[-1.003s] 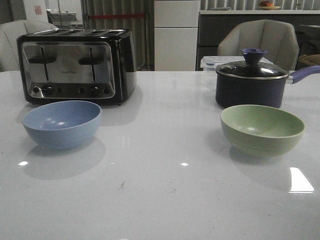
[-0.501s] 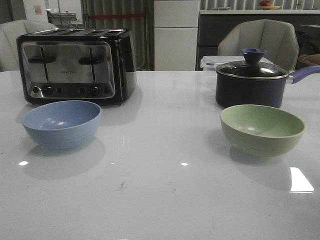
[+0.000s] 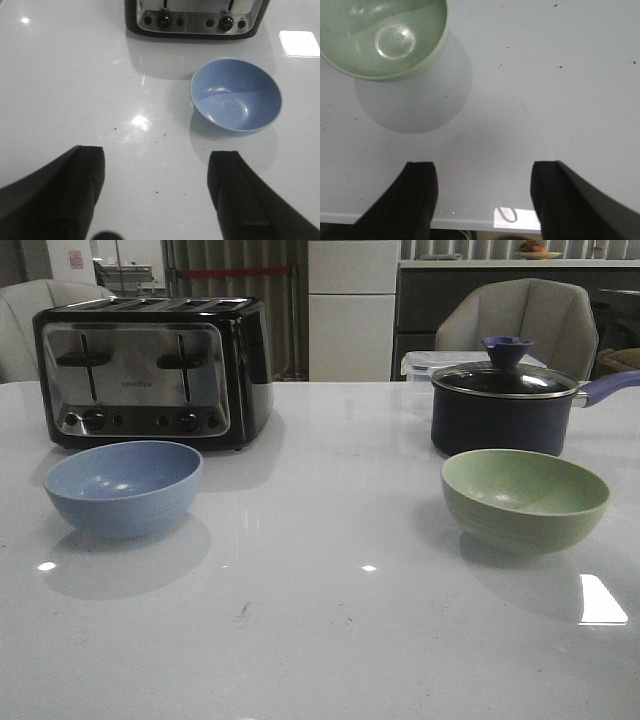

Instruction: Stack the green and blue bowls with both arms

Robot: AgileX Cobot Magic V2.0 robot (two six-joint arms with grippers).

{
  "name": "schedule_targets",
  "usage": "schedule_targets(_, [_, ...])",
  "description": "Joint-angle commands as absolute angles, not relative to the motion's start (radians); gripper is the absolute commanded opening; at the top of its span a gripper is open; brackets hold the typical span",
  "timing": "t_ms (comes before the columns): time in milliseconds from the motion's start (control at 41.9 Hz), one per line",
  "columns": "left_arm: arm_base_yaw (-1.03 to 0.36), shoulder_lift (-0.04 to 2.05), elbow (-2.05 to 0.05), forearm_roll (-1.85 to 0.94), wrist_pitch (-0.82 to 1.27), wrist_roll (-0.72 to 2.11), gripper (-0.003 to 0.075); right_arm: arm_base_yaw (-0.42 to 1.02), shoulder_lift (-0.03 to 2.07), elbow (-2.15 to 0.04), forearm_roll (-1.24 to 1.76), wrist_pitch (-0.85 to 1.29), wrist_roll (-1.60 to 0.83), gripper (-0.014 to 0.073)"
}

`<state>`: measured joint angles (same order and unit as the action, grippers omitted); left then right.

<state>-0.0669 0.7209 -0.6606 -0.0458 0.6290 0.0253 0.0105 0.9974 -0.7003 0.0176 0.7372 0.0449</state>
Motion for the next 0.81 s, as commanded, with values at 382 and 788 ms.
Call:
schedule_targets(382, [-0.319,0.723,-0.688,-0.065,0.544,0.094,0.0445,0.001,1.449,-0.991,0.268,0.694,-0.112,0.0531])
schedule_targets(788, [-0.321,0.723,-0.688,-0.065,0.544,0.094,0.0421,-0.008,1.765,-1.227,0.325,0.696,-0.149,0.0509])
